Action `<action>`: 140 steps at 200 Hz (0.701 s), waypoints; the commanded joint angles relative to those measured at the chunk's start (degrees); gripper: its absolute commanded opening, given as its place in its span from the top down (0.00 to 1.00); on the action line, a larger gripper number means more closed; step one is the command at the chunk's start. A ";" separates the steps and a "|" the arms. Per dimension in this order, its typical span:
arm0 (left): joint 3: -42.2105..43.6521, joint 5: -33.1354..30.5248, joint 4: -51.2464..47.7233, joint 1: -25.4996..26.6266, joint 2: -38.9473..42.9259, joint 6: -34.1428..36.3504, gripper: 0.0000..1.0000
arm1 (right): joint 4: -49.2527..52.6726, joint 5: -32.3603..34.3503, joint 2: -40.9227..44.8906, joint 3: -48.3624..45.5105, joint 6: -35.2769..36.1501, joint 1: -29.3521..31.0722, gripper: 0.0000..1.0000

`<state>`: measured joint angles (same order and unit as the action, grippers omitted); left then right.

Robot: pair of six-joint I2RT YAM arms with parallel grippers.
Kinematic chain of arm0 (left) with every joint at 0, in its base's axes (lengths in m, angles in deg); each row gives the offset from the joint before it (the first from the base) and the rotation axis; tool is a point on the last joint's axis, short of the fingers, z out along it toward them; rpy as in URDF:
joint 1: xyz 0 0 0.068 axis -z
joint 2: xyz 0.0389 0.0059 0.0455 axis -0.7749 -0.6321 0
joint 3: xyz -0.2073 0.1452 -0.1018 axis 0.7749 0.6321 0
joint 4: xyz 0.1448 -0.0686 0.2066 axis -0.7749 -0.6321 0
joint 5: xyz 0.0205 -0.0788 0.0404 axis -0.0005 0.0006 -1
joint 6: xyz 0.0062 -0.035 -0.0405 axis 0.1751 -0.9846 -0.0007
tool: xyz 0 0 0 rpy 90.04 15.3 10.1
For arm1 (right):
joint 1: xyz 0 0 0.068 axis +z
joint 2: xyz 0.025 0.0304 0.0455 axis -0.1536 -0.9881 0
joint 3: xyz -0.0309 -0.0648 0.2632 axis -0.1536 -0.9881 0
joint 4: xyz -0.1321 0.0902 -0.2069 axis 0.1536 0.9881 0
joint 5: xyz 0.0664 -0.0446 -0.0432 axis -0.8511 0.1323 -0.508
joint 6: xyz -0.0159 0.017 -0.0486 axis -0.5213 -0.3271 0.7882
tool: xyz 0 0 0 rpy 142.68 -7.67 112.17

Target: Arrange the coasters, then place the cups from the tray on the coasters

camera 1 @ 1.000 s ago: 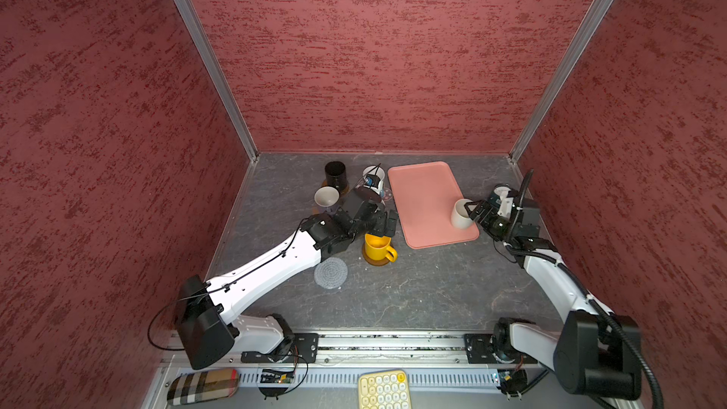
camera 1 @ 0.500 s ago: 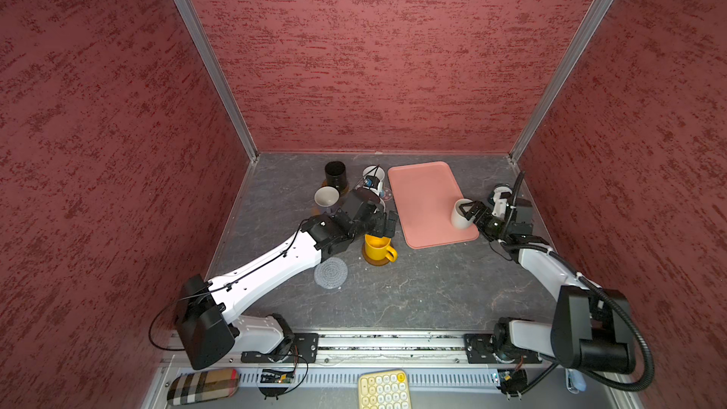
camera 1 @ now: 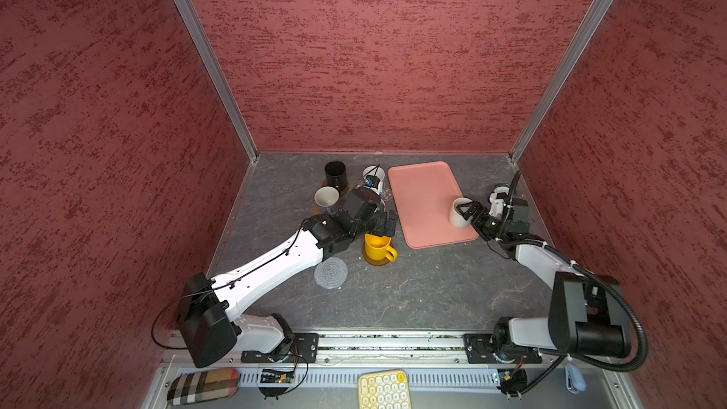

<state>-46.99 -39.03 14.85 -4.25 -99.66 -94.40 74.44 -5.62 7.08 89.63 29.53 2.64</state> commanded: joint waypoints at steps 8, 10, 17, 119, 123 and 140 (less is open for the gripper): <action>0.60 0.56 1.24 -0.23 -0.57 -0.09 0.00 | -3.30 -1.75 -1.19 0.38 -0.30 0.16 0.06; 0.59 0.56 1.22 -0.25 -0.60 -0.09 0.01 | -3.39 -1.74 -1.24 0.41 -0.35 0.20 0.06; 0.64 0.52 1.21 -0.23 -0.64 -0.10 0.00 | -3.71 -1.78 -1.52 0.42 -0.39 0.38 0.06; 1.46 0.54 1.13 -0.85 0.24 -0.10 0.00 | -2.41 0.99 -4.51 4.11 1.10 5.28 0.10; 1.47 0.59 1.19 -0.89 0.36 -0.09 0.00 | -2.45 1.02 -4.51 4.30 1.08 5.41 0.11; 1.67 0.59 1.22 -1.04 0.48 -0.09 0.00 | -2.54 1.34 -6.81 4.95 1.18 6.18 0.11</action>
<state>-46.05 -38.55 15.33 -4.88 -99.94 -94.40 73.40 -5.47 2.35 92.10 29.99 7.69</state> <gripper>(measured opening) 0.996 0.894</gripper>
